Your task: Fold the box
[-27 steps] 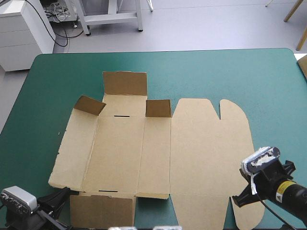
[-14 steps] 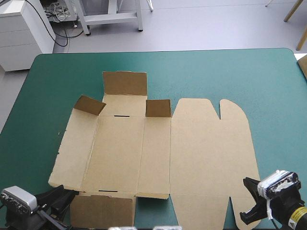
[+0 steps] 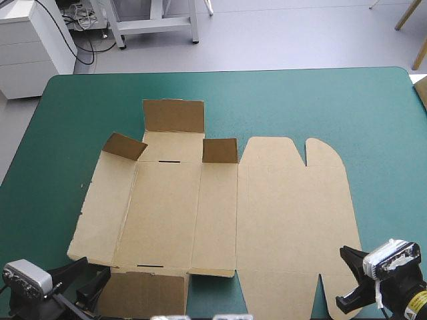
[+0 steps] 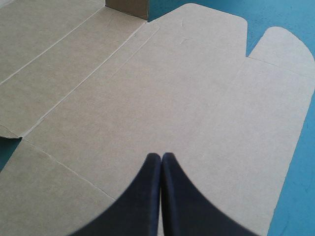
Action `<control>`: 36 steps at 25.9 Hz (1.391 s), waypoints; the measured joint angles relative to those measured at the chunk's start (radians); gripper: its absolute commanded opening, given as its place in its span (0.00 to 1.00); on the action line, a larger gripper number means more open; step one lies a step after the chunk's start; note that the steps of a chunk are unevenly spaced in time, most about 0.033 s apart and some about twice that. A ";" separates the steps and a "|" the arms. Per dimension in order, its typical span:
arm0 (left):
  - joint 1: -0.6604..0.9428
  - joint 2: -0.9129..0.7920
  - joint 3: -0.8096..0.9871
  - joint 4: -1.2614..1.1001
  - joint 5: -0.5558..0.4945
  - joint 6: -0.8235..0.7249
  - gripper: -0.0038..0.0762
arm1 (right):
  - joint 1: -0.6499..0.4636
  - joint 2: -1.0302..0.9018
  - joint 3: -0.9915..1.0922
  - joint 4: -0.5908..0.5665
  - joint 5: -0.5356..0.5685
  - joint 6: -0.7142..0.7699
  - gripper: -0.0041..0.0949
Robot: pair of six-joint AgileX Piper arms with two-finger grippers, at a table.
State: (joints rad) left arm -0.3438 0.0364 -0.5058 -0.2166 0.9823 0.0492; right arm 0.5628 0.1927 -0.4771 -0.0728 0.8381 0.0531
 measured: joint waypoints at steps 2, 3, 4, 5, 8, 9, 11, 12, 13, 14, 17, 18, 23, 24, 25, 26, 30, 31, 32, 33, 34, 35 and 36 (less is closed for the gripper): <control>0.000 0.017 0.000 0.007 0.018 0.000 0.53 | 0.000 0.000 0.000 0.000 0.000 0.000 0.02; 0.000 0.029 0.000 0.006 0.023 -0.001 0.53 | 0.000 0.000 0.000 0.000 0.000 0.000 0.02; 0.000 0.047 0.000 0.004 0.025 -0.002 0.53 | 0.000 0.000 0.000 0.000 0.000 0.000 0.02; 0.000 0.069 -0.001 0.003 0.027 -0.003 0.53 | 0.000 0.000 0.000 0.000 0.000 0.000 0.02; 0.000 0.158 -0.025 0.002 0.032 -0.003 0.53 | 0.000 0.000 0.000 0.000 0.000 0.000 0.02; 0.000 0.194 -0.039 0.002 0.033 -0.003 0.53 | 0.000 0.000 0.000 0.000 0.000 0.000 0.02; 0.000 0.264 -0.075 0.002 0.033 -0.010 0.53 | 0.000 0.000 0.000 0.000 0.000 0.000 0.02; 0.000 0.305 -0.096 0.002 0.033 -0.013 0.53 | 0.000 0.000 0.000 0.000 0.000 0.000 0.02; 0.000 0.339 -0.114 0.002 0.033 -0.016 0.53 | 0.000 0.000 0.000 0.000 0.000 0.000 0.02; 0.000 0.421 -0.162 0.002 0.033 -0.032 0.53 | 0.000 0.000 0.000 0.000 0.000 0.000 0.02; 0.000 0.571 -0.268 0.006 0.044 -0.049 0.53 | 0.000 0.000 0.000 0.000 0.000 0.000 0.02; 0.000 0.633 -0.311 0.013 0.064 -0.049 0.53 | 0.000 0.000 0.000 0.000 0.000 0.000 0.02; 0.000 0.884 -0.504 0.151 0.247 -0.072 0.53 | 0.000 0.000 0.000 0.000 -0.001 0.000 0.02; 0.000 0.916 -0.532 0.171 0.255 -0.076 0.53 | 0.000 0.000 0.000 0.000 -0.001 0.000 0.02; 0.000 0.945 -0.549 0.185 0.258 -0.079 0.53 | 0.000 0.000 0.000 0.000 -0.001 0.000 0.02; 0.000 0.970 -0.568 0.196 0.260 -0.080 0.53 | 0.000 0.000 0.000 0.000 -0.001 0.000 0.02; 0.001 1.041 -0.630 0.217 0.261 -0.075 0.53 | 0.000 0.000 0.000 0.000 -0.001 0.000 0.02; 0.005 1.053 -0.636 0.217 0.261 -0.066 0.53 | 0.000 0.000 0.000 0.000 -0.001 0.000 0.02; 0.016 1.065 -0.641 0.217 0.260 -0.059 0.53 | 0.000 0.000 0.000 0.000 -0.001 0.000 0.02; 0.033 1.076 -0.642 0.210 0.260 -0.049 0.53 | 0.000 0.000 0.000 0.000 -0.001 0.000 0.02; 0.051 1.086 -0.643 0.202 0.261 -0.037 0.53 | 0.000 0.000 0.000 0.000 -0.001 0.000 0.02; 0.078 1.096 -0.643 0.189 0.261 -0.016 0.53 | 0.000 0.000 0.000 0.000 -0.001 0.000 0.02; 0.112 1.104 -0.643 0.171 0.261 0.010 0.53 | 0.000 0.000 0.000 0.000 -0.001 0.000 0.02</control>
State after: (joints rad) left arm -0.2319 1.1409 -1.1492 -0.0460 1.2429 0.0595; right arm 0.5628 0.1927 -0.4771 -0.0728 0.8373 0.0531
